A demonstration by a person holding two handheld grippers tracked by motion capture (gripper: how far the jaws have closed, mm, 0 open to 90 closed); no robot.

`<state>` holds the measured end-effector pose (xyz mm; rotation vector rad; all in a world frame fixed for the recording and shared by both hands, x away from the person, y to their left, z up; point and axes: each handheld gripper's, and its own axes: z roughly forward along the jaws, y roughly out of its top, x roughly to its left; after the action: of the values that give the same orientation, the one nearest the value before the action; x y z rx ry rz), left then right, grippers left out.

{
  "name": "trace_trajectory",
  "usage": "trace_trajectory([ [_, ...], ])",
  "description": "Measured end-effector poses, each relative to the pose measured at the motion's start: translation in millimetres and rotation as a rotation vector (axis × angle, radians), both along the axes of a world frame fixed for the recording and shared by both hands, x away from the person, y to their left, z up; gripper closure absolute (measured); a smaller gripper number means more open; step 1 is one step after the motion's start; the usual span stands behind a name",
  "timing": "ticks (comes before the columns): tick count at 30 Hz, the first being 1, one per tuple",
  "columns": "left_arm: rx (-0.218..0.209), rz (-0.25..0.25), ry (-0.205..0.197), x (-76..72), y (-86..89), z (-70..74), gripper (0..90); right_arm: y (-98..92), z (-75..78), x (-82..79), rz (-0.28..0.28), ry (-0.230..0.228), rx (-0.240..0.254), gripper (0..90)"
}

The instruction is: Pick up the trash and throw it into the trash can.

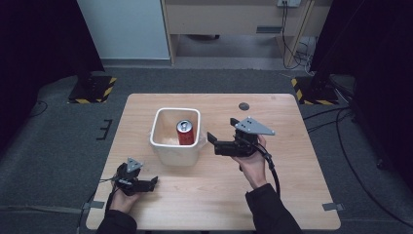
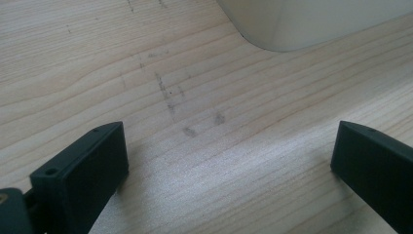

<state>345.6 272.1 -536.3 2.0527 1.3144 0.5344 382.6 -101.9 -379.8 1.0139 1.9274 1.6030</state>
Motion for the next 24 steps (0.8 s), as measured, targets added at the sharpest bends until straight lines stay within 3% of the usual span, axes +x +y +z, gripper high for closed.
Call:
trace_trajectory([
  [15,0.000,0.004,0.000,-0.3,-0.2,0.0,0.0,-57.4,-60.9,-20.4,-0.072,0.149,-0.089,3.5],
  [16,0.000,0.004,0.000,-0.3,-0.2,0.0,0.0,-67.4,-72.0,-24.5,-0.089,0.182,-0.108,3.6],
  [22,0.000,0.005,0.000,-0.4,-0.3,0.0,0.0,-88.3,-94.1,-30.3,-0.129,0.239,-0.133,3.8],
  [24,0.000,0.006,0.000,-0.5,-0.4,0.0,0.0,-99.6,-107.6,-32.7,-0.166,0.273,-0.168,4.1],
])
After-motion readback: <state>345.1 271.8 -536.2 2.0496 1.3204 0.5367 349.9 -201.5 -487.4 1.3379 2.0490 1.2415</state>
